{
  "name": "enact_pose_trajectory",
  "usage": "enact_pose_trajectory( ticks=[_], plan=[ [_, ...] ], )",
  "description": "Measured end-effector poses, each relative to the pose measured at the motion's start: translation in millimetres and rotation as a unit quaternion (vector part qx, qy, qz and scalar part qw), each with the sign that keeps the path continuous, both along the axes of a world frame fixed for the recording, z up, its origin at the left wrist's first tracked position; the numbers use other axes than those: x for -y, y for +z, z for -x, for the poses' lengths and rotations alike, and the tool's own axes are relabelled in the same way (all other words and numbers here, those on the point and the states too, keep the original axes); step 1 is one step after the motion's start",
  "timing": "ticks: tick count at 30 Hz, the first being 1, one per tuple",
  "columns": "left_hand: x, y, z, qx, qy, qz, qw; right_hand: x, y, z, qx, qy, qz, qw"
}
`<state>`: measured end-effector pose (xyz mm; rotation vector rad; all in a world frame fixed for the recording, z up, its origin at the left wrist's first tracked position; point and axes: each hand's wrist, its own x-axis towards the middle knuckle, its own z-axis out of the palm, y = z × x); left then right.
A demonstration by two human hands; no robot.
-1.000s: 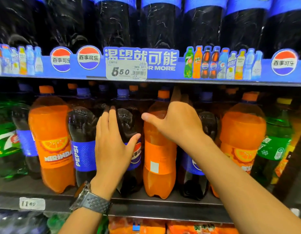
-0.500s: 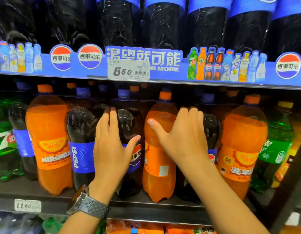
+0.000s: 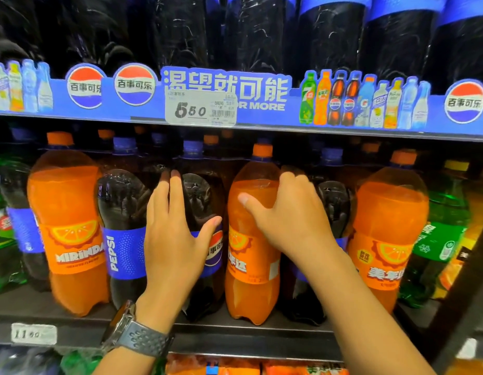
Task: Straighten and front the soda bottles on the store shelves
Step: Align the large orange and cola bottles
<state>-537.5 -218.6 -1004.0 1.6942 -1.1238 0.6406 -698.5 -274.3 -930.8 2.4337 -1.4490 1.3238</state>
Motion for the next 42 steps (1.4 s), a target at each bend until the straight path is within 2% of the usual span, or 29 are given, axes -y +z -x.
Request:
enact_pose_trajectory(
  ticks=[3,5,8,11,14,19,25,26,28,30,31,34,37,40,42],
  plan=[
    [-0.8,0.5,0.7,0.003,0.002,-0.004,1.000,-3.6,11.3,-12.6,0.009,-0.075,0.053,0.996],
    [-1.7,0.8,1.0,0.001,0.003,-0.006,1.000,-3.4,14.3,-17.0,-0.006,-0.088,0.035,0.996],
    [-2.6,1.8,1.2,0.002,-0.001,-0.006,1.000,5.0,19.1,-8.3,0.011,-0.042,-0.009,0.999],
    [-2.3,0.5,1.0,0.001,-0.008,-0.005,1.000,12.1,27.3,5.2,-0.017,0.019,-0.054,0.998],
    [-2.7,-1.0,-0.1,0.003,-0.013,-0.003,1.000,11.3,26.7,1.2,-0.031,0.033,-0.035,0.998],
    [-4.7,-2.5,-3.4,0.011,-0.032,-0.011,0.999,5.5,27.5,-14.2,-0.021,-0.007,0.005,1.000],
    [-20.3,-0.9,-16.9,0.041,-0.097,-0.026,0.994,14.5,30.3,-0.5,-0.043,0.065,-0.045,0.996],
    [-26.9,-1.4,-21.9,0.054,-0.099,-0.007,0.994,10.8,27.1,-1.0,-0.050,0.048,-0.008,0.998],
    [-42.1,-3.2,-36.5,0.079,-0.066,0.050,0.993,-1.4,21.4,-5.6,-0.059,0.015,0.136,0.989],
    [-55.6,-4.6,-55.5,0.066,-0.011,0.088,0.994,-15.1,24.4,-16.3,-0.062,0.060,0.232,0.969],
    [-60.2,-4.5,-64.9,0.041,0.009,0.092,0.995,-19.3,30.1,-24.8,-0.068,0.101,0.229,0.966],
    [-65.8,-5.1,-85.3,-0.054,-0.001,0.034,0.998,-21.9,49.1,-54.7,-0.139,0.164,0.127,0.968],
    [-69.2,-12.5,-99.4,-0.062,-0.028,-0.003,0.998,-10.6,70.1,-77.2,-0.146,0.218,0.048,0.964],
    [-68.7,-25.3,-98.8,-0.099,-0.041,-0.006,0.994,11.4,88.1,-92.8,-0.198,0.218,-0.037,0.955],
    [-64.2,-37.1,-90.9,-0.129,-0.037,-0.018,0.991,23.6,90.9,-100.3,-0.248,0.217,-0.036,0.943]
  ],
)
